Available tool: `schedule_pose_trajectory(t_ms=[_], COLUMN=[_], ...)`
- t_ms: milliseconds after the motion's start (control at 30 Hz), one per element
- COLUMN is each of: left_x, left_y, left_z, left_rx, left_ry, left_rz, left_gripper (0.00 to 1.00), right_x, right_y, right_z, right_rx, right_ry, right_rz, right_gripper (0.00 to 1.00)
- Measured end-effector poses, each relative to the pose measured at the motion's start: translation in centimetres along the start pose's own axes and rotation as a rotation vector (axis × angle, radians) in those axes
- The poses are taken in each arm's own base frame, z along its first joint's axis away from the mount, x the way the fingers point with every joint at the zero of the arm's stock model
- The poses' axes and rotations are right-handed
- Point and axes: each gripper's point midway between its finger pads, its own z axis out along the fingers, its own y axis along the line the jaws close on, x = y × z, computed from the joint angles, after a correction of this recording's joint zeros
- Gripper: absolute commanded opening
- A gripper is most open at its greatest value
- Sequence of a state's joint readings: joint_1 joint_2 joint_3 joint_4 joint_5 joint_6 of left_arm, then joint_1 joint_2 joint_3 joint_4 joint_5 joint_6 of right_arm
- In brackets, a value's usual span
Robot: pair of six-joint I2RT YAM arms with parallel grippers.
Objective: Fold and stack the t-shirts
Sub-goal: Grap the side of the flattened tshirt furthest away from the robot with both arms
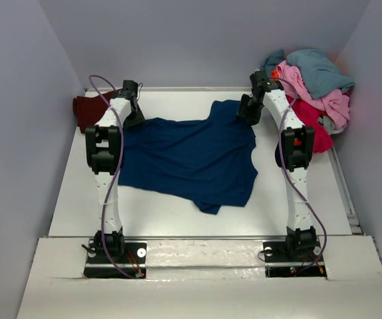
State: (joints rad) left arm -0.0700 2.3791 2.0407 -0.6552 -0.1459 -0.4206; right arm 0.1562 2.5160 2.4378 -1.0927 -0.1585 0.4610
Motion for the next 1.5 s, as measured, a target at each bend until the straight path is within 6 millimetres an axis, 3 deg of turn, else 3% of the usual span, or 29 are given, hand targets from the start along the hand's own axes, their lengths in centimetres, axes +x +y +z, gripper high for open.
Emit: schedule_pose_trajectory(t_ms=[233,367,400,500,733,1067,1367,1500], left_x=[0.0,0.0,0.0,-0.1,0.3,-0.5,-1.7,-1.7], left_y=[0.4,0.5,0.5,0.5,1.3,1.6,1.5,1.5], left_z=[0.0,0.0,0.0,0.0,-0.4,-1.6,-3.4,-3.4], left_rx=[-0.012,-0.014,-0.015,-0.017,-0.041,-0.057,-0.062,-0.063], left_ry=[-0.005,-0.006,-0.007,-0.01,-0.014,-0.054,-0.107,-0.106], left_rz=[0.002,0.002,0.002,0.003,0.003,0.001,-0.003,-0.002], left_gripper=[0.25,0.27,0.36,0.48,0.49,0.34,0.35,0.16], right_x=[0.0,0.0,0.0,0.0,0.9,1.7,2.4,2.4], right_y=[0.1,0.1,0.1,0.1,-0.5,-1.1,-1.7,-1.7], right_z=[0.0,0.0,0.0,0.0,0.8,1.7,2.4,2.4], right_rx=[-0.004,-0.004,-0.004,-0.003,0.012,0.024,0.035,0.032], right_ry=[0.001,0.001,0.001,0.001,0.029,0.053,0.074,0.069], right_rz=[0.002,0.003,0.003,0.002,0.006,0.004,0.0,-0.001], right_gripper=[0.56,0.56,0.56,0.56,0.56,0.56,0.55,0.55])
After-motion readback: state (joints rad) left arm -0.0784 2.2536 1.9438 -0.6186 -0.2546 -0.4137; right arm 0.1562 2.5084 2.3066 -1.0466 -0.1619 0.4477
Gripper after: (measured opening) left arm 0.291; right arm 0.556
